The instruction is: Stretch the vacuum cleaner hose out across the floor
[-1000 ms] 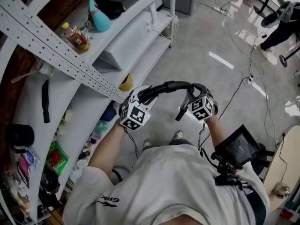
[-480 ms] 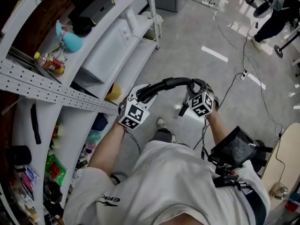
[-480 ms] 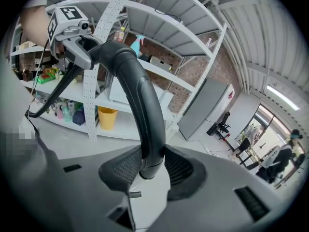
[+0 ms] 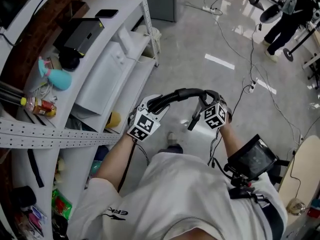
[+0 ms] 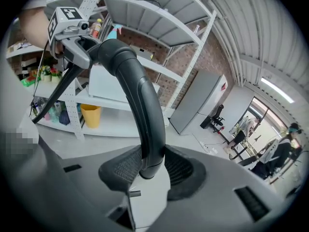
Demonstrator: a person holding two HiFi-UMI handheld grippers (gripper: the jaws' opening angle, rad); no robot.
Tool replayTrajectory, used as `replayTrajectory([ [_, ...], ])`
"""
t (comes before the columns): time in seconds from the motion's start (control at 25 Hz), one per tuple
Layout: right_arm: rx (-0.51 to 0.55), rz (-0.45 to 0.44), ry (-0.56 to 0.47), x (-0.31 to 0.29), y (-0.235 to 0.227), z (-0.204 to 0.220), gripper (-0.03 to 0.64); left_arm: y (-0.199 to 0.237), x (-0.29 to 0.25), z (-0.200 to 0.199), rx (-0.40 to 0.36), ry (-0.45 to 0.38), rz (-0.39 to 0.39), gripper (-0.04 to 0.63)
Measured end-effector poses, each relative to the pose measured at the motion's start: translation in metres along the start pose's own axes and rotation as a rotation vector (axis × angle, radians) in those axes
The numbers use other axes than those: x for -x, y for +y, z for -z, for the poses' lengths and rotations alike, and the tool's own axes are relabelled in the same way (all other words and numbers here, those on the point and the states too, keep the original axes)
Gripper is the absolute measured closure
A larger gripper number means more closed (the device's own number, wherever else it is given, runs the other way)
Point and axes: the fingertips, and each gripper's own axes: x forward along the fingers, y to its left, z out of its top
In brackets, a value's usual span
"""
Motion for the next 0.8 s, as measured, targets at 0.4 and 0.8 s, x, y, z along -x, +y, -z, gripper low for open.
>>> replayTrajectory([
  [0.4,0.012,0.025,0.024,-0.057,-0.063,-0.019,0.471,0.060,-0.052,-0.013,0.042,-0.029,0.046,0.417],
  [0.8,0.062,-0.057,-0.004,-0.116,-0.111,-0.024,0.471,0.095,-0.103,-0.023,0.097,-0.002,0.003,0.419],
])
